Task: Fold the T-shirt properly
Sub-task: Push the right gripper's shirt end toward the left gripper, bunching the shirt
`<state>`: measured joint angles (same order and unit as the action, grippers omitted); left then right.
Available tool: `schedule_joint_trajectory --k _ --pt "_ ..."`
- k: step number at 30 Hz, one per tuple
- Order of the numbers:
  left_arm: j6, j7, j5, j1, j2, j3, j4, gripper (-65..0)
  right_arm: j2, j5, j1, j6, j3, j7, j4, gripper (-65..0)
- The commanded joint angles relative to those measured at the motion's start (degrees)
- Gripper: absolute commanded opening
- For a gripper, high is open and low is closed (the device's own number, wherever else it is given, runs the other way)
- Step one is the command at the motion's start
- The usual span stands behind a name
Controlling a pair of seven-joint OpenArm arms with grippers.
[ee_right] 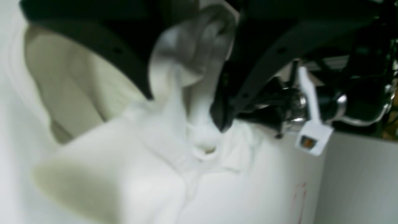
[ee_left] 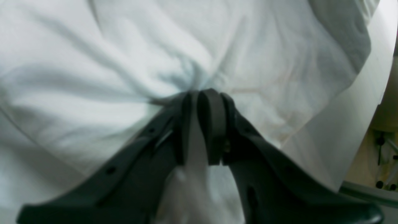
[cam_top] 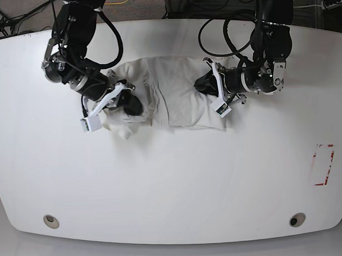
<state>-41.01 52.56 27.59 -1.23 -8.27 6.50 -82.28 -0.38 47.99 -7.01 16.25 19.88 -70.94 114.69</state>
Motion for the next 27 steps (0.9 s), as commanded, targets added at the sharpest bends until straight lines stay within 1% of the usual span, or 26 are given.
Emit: schedule_joint_trajectory --k 1,3,5,7,15,18,20,25,26,27 --pt "1.0 7.9 -7.9 -1.5 -0.2 0.8 2.9 -56.1 -0.6 1.7 1.2 -1.1 -2.3 1.7 1.3 -64.5" --pt "1.0 7.9 -7.9 -1.4 -0.2 0.8 4.1 -56.1 -1.8 1.4 1.3 -2.2 -3.6 1.7 1.1 -64.5" --pt "1.0 7.9 -7.9 -0.7 -0.2 0.8 4.3 -56.1 -3.1 -0.6 1.3 -3.5 -5.9 1.7 1.2 -64.5" --pt "1.0 7.9 -7.9 -0.7 -0.2 0.8 4.3 -56.1 -3.5 -2.9 1.3 -4.2 -8.1 1.7 1.2 -64.5" --pt "1.0 7.9 -7.9 -0.7 -0.2 0.7 4.3 -56.1 -4.0 -12.9 1.8 -5.4 -17.6 1.7 1.2 -64.4" --pt "1.0 7.9 -7.9 -0.7 -0.2 0.5 4.3 -56.1 -4.1 -16.3 1.8 -5.8 -20.3 1.7 1.2 -64.0" --pt "1.0 7.9 -7.9 -0.7 -0.2 0.5 4.3 -56.1 -4.4 -19.3 2.0 -6.6 -22.4 1.7 1.1 -63.7" --pt "1.0 7.9 -7.9 -0.8 -0.2 0.5 4.3 -56.1 -5.6 -24.4 2.3 -8.7 -26.2 1.7 1.0 -63.3" --pt "1.0 7.9 -7.9 -0.8 -0.2 0.5 4.3 -56.1 -5.7 -25.2 2.7 -9.1 -26.4 1.7 0.9 -62.8" --pt "1.0 7.9 -7.9 -0.8 -0.2 0.5 4.3 -56.1 -5.8 -26.3 3.4 -9.4 -26.9 1.7 0.8 -60.7"
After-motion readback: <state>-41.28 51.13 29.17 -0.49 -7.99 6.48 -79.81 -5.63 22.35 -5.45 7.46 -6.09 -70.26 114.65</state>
